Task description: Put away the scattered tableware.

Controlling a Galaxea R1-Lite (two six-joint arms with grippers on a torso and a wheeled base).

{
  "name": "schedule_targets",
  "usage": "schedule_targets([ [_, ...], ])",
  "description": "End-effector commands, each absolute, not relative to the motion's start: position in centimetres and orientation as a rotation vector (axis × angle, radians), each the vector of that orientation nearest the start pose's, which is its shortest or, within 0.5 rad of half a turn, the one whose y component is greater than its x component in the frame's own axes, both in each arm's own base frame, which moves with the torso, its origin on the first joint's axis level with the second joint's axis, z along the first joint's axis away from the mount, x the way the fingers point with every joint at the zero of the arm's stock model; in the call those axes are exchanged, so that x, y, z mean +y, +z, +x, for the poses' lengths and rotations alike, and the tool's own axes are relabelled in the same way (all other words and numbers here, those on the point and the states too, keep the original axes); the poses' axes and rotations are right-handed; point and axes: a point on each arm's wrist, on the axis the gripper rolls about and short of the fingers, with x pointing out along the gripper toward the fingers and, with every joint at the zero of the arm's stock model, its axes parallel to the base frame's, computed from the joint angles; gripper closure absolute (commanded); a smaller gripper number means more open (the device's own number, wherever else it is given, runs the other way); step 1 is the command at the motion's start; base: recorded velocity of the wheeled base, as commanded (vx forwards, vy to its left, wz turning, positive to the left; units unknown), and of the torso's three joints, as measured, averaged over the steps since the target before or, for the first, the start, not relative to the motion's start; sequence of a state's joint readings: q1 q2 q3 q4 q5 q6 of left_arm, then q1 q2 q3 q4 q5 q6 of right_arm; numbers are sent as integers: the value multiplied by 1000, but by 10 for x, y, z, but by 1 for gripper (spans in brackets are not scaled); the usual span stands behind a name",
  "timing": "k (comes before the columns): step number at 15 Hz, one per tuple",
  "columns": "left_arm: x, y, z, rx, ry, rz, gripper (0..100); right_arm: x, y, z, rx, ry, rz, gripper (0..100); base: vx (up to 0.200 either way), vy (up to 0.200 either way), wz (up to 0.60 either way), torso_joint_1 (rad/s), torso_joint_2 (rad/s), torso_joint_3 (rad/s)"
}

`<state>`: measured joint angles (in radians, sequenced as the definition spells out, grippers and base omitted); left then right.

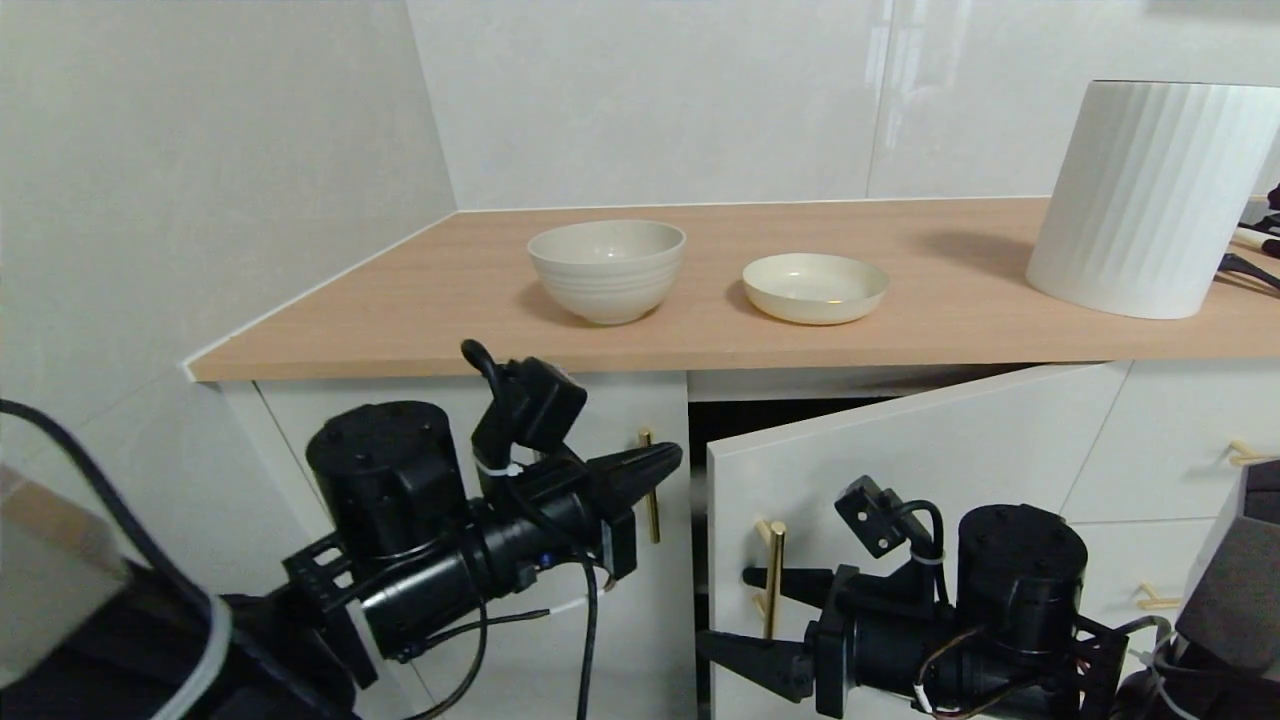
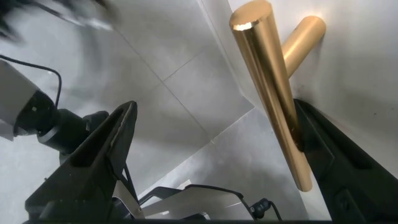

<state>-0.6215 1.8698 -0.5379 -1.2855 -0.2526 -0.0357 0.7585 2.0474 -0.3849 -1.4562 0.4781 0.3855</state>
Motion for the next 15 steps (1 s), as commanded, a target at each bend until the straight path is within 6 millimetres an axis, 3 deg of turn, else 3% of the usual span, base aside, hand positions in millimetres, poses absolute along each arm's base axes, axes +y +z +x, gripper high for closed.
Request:
schedule_targets([
  [1, -204, 51, 259, 139, -879, -24, 100, 212, 63, 205, 462, 1181, 301, 0, 0, 0, 0, 0, 0, 0],
  [4, -193, 62, 264, 161, -841, -24, 100, 212, 63, 205, 465, 1180, 300, 0, 0, 0, 0, 0, 0, 0],
  [8, -203, 81, 277, 155, -851, -25, 100, 213, 61, 205, 471, 1179, 296, 0, 0, 0, 0, 0, 0, 0],
  [15, -228, 70, 271, 192, -930, -18, 100, 213, 55, 206, 488, 1170, 290, 0, 0, 0, 0, 0, 0, 0],
])
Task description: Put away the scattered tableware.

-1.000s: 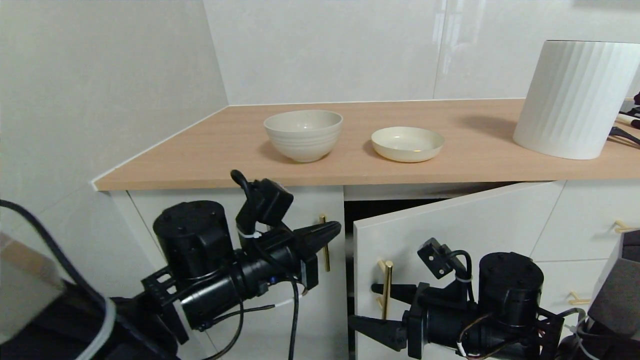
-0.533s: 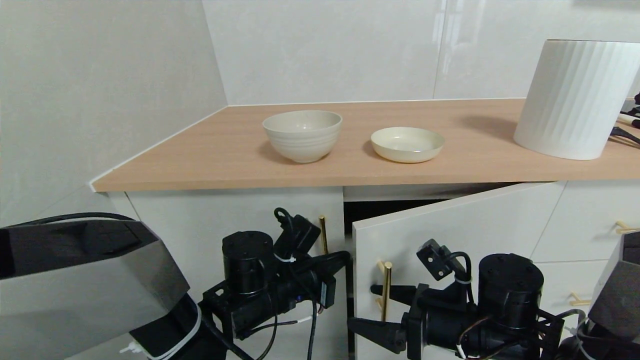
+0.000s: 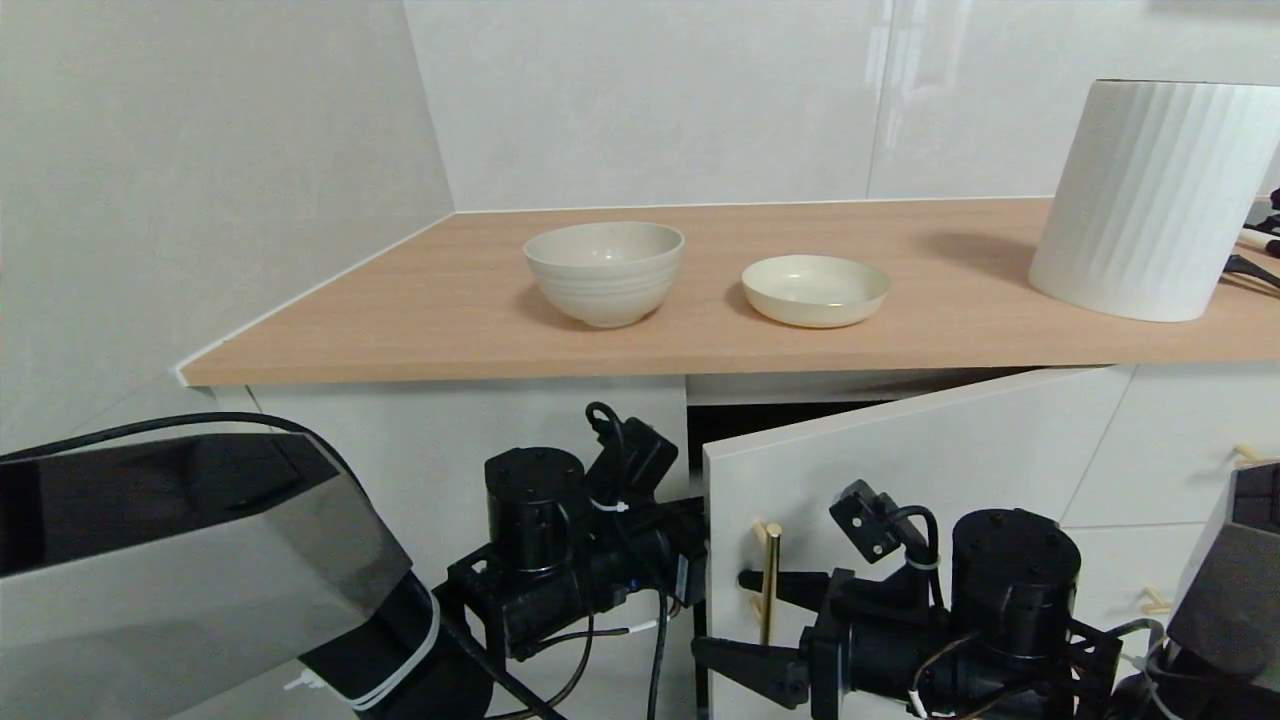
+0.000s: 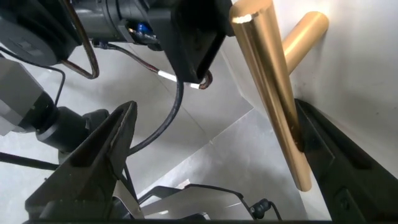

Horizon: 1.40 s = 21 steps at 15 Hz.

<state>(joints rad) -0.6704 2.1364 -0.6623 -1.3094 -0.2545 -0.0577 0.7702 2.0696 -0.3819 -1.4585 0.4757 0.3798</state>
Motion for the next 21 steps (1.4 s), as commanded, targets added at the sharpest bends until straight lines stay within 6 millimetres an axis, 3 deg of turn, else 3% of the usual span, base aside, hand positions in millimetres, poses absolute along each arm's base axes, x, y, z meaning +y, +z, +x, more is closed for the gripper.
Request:
schedule_targets([
  [1, -229, 69, 270, 195, -936, -17, 100, 212, 54, 205, 490, 1168, 288, 0, 0, 0, 0, 0, 0, 0],
  [4, -230, 70, 269, 192, -941, -17, 100, 204, 54, 208, 470, 1127, 295, 0, 0, 0, 0, 0, 0, 0],
  [9, -239, 77, 260, 173, -974, -19, 100, 170, 51, 235, 415, 987, 327, 0, 0, 0, 0, 0, 0, 0],
  [13, -240, 78, 262, 168, -974, -20, 100, 136, 68, 252, 290, 882, 284, 0, 0, 0, 0, 0, 0, 0],
  [16, -242, 77, 260, 170, -983, -19, 100, 126, 80, 236, 230, 875, 194, 0, 0, 0, 0, 0, 0, 0],
  [18, -245, 76, 257, 175, -994, -17, 100, 129, 62, 178, 360, 865, 51, 0, 0, 0, 0, 0, 0, 0],
  [19, -245, 75, 257, 176, -995, -16, 100, 130, 56, 165, 381, 795, -28, 0, 0, 0, 0, 0, 0, 0],
  [21, -247, 71, 258, 186, -996, -14, 100, 142, 61, 154, 360, 735, -12, 0, 0, 0, 0, 0, 0, 0],
])
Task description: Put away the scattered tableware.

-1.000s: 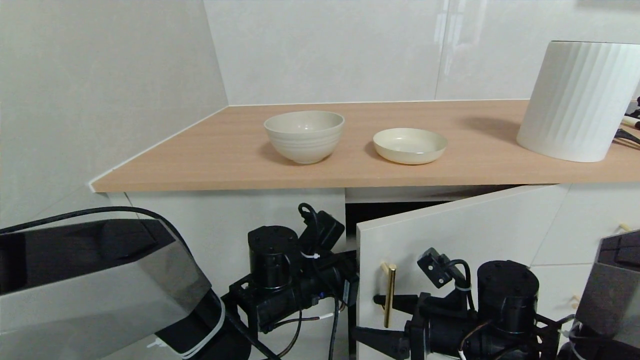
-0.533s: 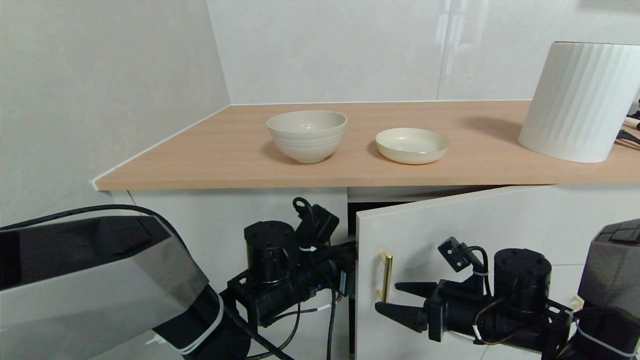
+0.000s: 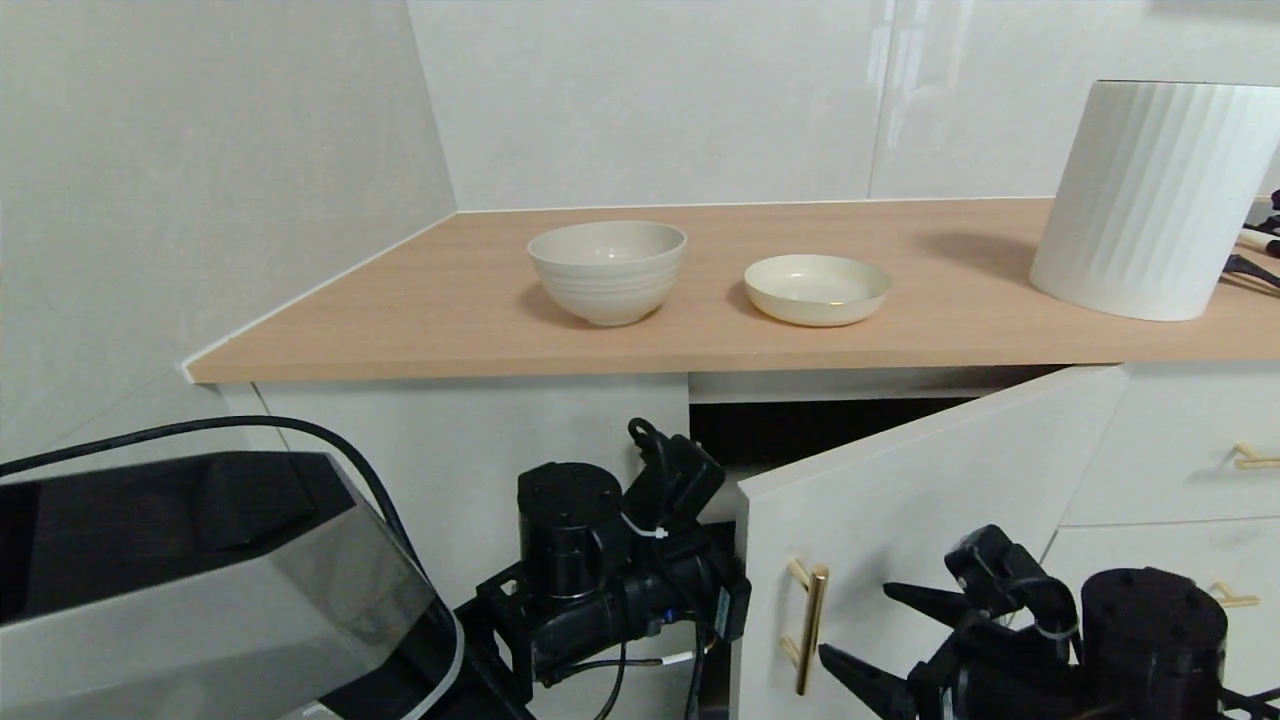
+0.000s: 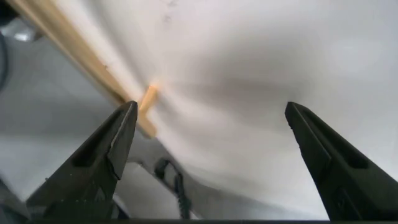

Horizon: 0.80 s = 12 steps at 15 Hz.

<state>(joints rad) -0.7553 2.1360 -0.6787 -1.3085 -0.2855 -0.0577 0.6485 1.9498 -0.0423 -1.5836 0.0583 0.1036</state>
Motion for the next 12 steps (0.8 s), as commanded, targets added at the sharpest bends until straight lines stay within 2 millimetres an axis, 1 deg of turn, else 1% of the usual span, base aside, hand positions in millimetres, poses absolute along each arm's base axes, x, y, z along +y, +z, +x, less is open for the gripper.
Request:
schedule_targets([
  [1, -248, 69, 256, 192, -1000, -12, 100, 141, 72, 149, 320, 759, 36, 0, 0, 0, 0, 0, 0, 0],
  [3, -249, 70, 255, 189, -1004, -12, 100, 139, 82, 146, 309, 865, 114, 0, 0, 0, 0, 0, 0, 0],
  [7, -253, 71, 252, 186, -1016, -11, 100, 137, 84, 147, 302, 855, 121, 0, 0, 0, 0, 0, 0, 0],
  [10, -254, 71, 250, 186, -1022, -11, 100, 130, 85, 152, 300, 830, 132, 0, 0, 0, 0, 0, 0, 0],
  [12, -257, 71, 250, 185, -1025, -10, 100, 130, 85, 152, 297, 834, 133, 0, -200, 0, 0, 2, 0, 2],
])
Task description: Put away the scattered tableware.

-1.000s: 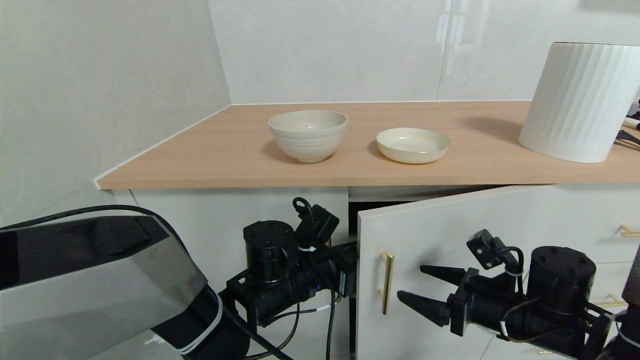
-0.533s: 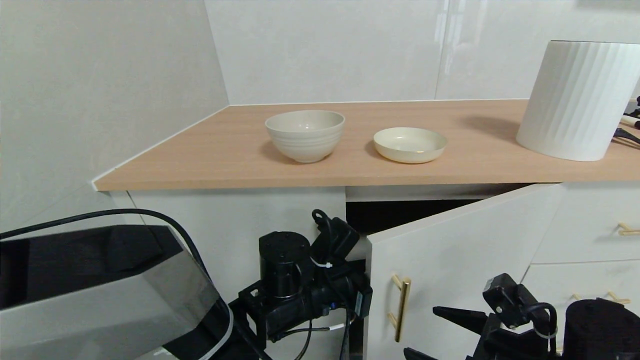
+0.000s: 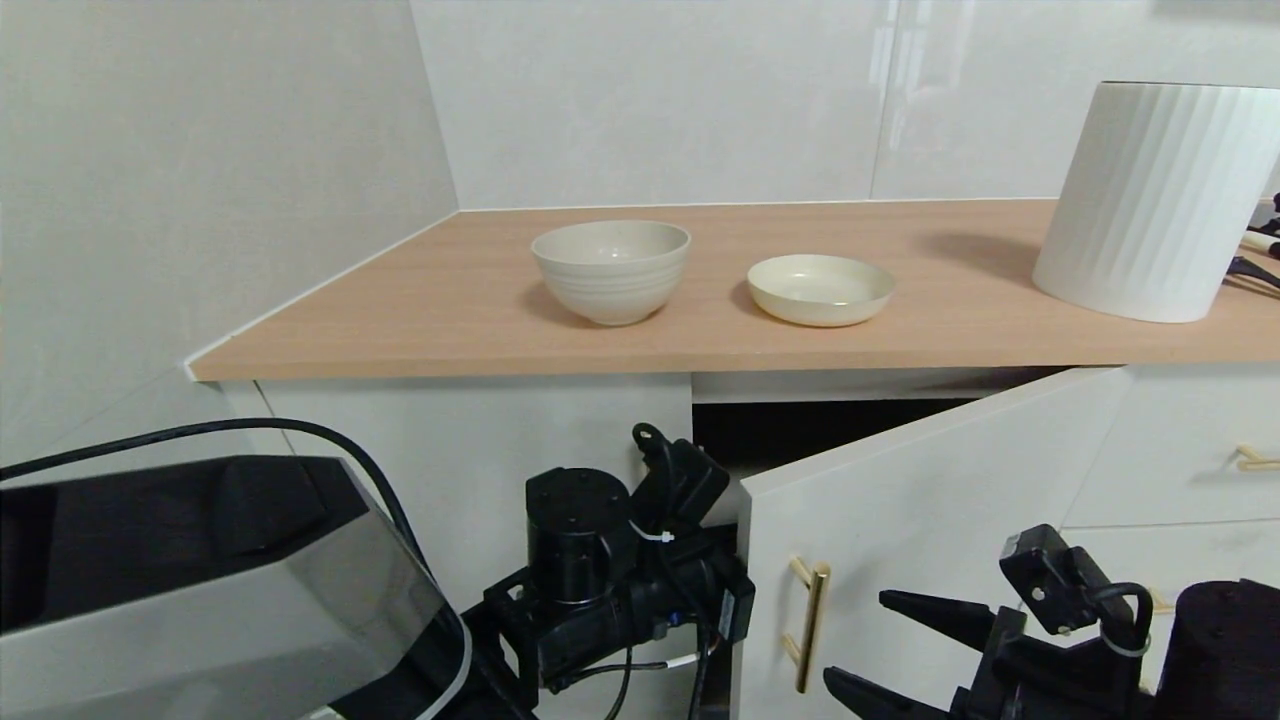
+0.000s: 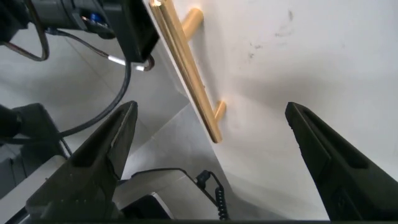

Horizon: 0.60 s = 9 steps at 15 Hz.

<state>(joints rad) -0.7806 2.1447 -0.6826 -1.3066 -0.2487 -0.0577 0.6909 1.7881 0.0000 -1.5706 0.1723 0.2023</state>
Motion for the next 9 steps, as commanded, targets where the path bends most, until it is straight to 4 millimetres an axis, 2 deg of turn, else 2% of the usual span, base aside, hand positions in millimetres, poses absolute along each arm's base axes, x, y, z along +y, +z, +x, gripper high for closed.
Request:
schedule_targets([
  [1, -257, 70, 250, 185, -1025, -10, 100, 130, 85, 152, 297, 834, 133, 0, -200, 0, 0, 7, 2, -2],
  [4, -261, 70, 251, 202, -1032, -5, 100, 130, 86, 151, 290, 836, 133, 0, 0, 0, 0, 0, 0, 0],
  [7, -273, 69, 257, 190, -1042, -9, 100, 130, 86, 151, 295, 833, 140, 0, 0, 0, 0, 0, 0, 0],
  [9, -278, 72, 254, 191, -1052, -9, 100, 129, 90, 150, 279, 836, 146, 0, 0, 0, 0, 0, 0, 0],
])
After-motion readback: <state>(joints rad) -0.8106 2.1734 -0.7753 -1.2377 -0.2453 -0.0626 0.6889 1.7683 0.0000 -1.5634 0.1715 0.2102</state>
